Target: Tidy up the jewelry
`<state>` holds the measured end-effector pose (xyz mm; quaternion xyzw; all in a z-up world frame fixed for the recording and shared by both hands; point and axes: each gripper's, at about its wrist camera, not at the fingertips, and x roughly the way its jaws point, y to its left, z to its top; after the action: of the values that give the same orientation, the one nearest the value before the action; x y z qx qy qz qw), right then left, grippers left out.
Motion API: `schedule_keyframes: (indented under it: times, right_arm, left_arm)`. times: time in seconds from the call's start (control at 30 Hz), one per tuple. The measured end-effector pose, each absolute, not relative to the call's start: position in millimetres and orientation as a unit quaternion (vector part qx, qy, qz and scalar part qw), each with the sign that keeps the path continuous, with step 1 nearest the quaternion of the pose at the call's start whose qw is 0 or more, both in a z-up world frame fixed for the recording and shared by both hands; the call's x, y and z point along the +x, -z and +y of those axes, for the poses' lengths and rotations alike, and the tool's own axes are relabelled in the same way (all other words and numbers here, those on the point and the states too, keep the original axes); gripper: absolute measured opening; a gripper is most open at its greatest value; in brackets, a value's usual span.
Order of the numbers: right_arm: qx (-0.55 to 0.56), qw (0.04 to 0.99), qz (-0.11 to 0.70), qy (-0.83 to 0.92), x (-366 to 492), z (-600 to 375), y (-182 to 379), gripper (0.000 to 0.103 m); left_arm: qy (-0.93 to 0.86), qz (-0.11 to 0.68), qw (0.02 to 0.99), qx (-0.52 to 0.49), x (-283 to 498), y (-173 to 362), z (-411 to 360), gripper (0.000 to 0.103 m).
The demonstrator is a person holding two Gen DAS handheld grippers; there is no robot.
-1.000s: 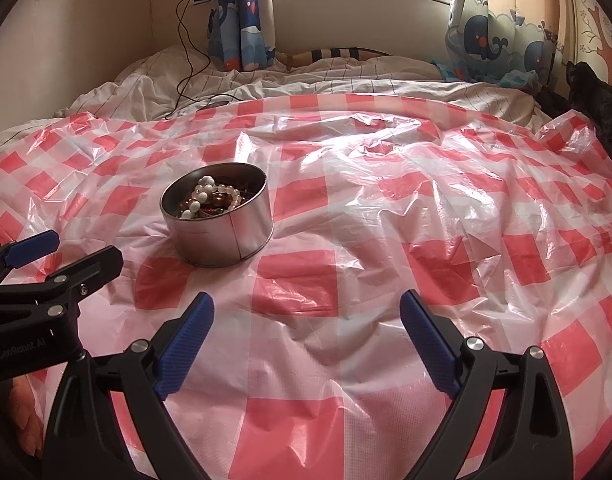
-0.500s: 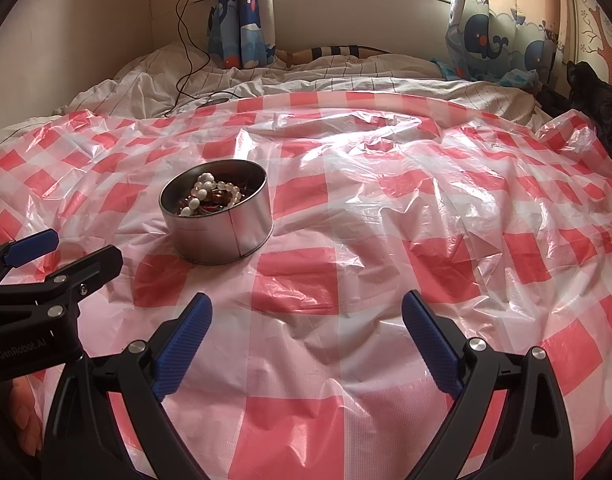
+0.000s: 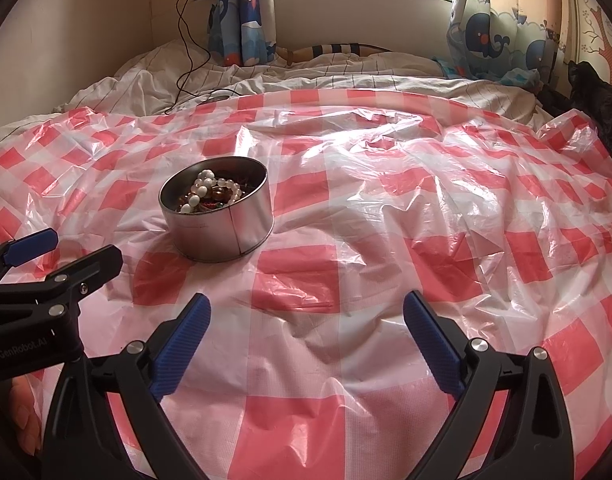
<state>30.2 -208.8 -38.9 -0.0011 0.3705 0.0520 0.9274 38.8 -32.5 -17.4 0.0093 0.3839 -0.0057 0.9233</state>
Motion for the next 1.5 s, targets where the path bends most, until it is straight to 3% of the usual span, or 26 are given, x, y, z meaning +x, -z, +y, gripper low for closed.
schedule_keyframes:
  times: [1.5]
  right_arm:
    - [-0.005, 0.925, 0.377, -0.053, 31.3, -206.3, 45.5, 0.095]
  left_arm:
    - [-0.014, 0.4, 0.916, 0.014, 45.6, 23.6, -27.2, 0.095]
